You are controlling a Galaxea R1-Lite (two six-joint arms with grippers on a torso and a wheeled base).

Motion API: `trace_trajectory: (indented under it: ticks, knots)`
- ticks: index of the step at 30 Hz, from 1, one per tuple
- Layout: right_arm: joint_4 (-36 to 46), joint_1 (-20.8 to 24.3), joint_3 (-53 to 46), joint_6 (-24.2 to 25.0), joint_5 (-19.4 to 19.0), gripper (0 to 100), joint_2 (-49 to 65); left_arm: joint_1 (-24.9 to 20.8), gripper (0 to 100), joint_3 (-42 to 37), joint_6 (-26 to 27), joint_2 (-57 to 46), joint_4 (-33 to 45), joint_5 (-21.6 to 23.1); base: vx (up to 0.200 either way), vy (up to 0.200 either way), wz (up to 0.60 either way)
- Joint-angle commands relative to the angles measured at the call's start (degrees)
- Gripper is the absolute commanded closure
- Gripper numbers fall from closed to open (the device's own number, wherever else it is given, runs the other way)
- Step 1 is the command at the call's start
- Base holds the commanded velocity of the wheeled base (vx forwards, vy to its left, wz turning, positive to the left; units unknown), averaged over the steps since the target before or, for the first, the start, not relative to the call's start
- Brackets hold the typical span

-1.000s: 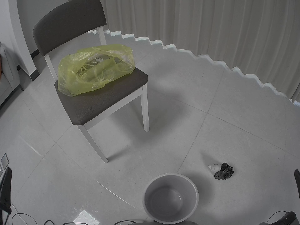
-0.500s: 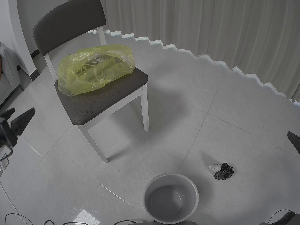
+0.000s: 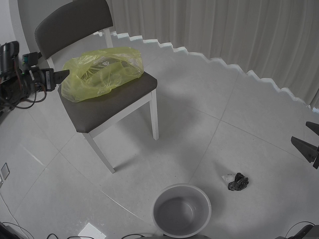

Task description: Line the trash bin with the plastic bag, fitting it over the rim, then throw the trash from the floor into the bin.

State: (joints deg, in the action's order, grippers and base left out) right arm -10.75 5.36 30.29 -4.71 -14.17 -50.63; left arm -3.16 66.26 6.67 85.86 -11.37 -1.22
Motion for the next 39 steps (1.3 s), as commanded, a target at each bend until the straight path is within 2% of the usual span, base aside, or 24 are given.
trace_trajectory:
  ticks: [1, 8, 20, 36, 37, 39]
  knots:
    - [-1.38, 0.35, -1.20, 0.31, 0.02, 0, -3.34, -1.59, 0, 10.03, 2.30, 14.86, 0.04, -3.61, 0.000, 0.000, 0.00]
    - [-1.38, 0.26, -1.20, 0.31, 0.02, 0, -3.16, -0.53, 0, 18.12, 3.35, 20.75, 1.71, -4.14, 0.000, 0.000, 0.00]
    - [-1.38, 0.09, -1.20, 0.31, 0.02, 0, -4.04, 3.16, 0, 24.01, 3.44, 24.80, 3.64, -4.49, 0.000, 0.000, 0.00]
    - [-1.38, 0.00, -1.20, 0.31, 0.02, 0, -4.48, 2.98, 0, 32.27, 3.00, 31.56, 4.08, -4.49, 0.000, 0.000, 0.00]
    - [-1.46, -0.09, -1.11, 0.40, 0.02, 0, -4.48, 2.98, 100, 32.53, 3.09, 31.74, 4.17, -4.49, 0.000, 0.000, 0.00]
    - [-1.46, -0.09, -1.11, 0.40, 0.02, 0, -4.57, 2.89, 100, 32.97, 3.00, 32.18, 4.25, -4.49, 0.000, 0.000, 0.00]
